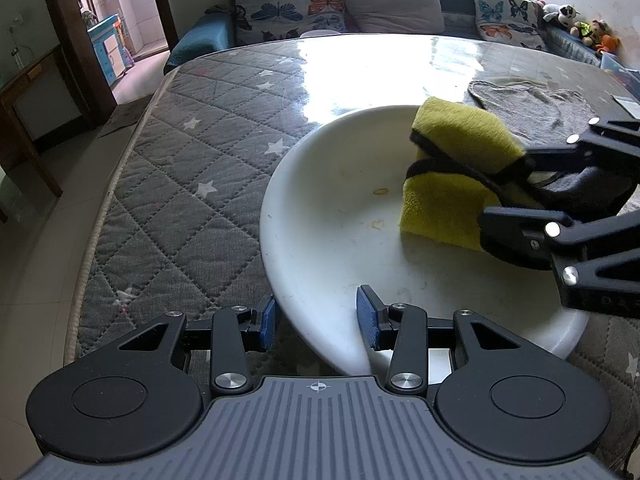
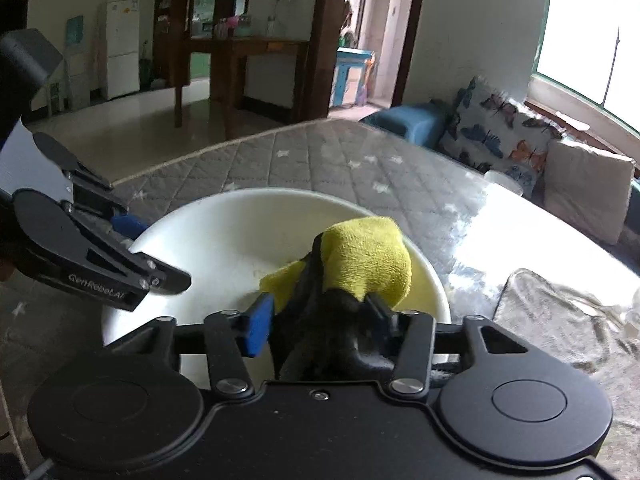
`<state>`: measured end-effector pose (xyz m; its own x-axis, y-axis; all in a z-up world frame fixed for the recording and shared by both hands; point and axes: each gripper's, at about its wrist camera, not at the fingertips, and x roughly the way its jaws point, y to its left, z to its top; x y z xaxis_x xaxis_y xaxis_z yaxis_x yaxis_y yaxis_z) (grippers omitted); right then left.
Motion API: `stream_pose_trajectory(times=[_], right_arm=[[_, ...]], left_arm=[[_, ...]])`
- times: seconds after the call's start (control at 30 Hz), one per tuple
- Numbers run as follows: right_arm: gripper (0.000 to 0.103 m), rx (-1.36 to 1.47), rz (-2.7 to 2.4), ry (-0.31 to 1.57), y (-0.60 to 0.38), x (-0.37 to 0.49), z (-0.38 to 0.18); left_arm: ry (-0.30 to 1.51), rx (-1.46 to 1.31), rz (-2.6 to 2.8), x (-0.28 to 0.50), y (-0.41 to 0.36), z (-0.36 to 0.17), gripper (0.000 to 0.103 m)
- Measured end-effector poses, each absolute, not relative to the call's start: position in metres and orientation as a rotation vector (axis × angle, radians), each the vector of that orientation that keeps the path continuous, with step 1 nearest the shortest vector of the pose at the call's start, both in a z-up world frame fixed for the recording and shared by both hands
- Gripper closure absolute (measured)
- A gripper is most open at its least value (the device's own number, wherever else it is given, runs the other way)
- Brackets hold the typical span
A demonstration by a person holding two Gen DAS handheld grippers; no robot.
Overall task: Clean bowl
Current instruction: 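Hold the bowl rim with the left tool while the right tool scrubs the cloth on the bowl bottom, then hold the bowl rim with the left tool while the right tool wipes the cloth toward the left tool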
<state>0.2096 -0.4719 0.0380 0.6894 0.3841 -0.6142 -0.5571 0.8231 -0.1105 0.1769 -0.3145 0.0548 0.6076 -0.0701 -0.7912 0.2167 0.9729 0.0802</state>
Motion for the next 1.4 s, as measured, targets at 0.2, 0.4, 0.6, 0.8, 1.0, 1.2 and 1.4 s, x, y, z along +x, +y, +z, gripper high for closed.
stream_pose_trajectory(times=[0.2, 0.4, 0.6, 0.8, 1.0, 1.2, 1.4], right_arm=[[0.055, -0.301, 0.544, 0.667, -0.472, 0.216, 0.030], [0.055, -0.279, 0.558, 0.724, -0.475, 0.223, 0.025], [0.050, -0.333, 0.567, 0.723, -0.469, 0.217, 0.023], [0.057, -0.305, 0.565, 0.710, -0.470, 0.211, 0.021], [0.065, -0.330, 0.581, 0.714, -0.472, 0.208, 0.027], [0.065, -0.341, 0.610, 0.744, -0.475, 0.205, 0.030], [0.065, -0.378, 0.650, 0.761, -0.471, 0.196, 0.032]], left_arm=[[0.904, 0.172, -0.168, 0.176, -0.315, 0.055, 0.059], [0.905, 0.170, -0.166, 0.177, -0.315, 0.057, 0.059], [0.906, 0.173, -0.162, 0.173, -0.317, 0.058, 0.059], [0.909, 0.170, -0.164, 0.171, -0.316, 0.059, 0.059], [0.911, 0.164, -0.163, 0.171, -0.315, 0.060, 0.059], [0.912, 0.153, -0.170, 0.171, -0.312, 0.060, 0.064], [0.913, 0.141, -0.178, 0.172, -0.309, 0.060, 0.065]])
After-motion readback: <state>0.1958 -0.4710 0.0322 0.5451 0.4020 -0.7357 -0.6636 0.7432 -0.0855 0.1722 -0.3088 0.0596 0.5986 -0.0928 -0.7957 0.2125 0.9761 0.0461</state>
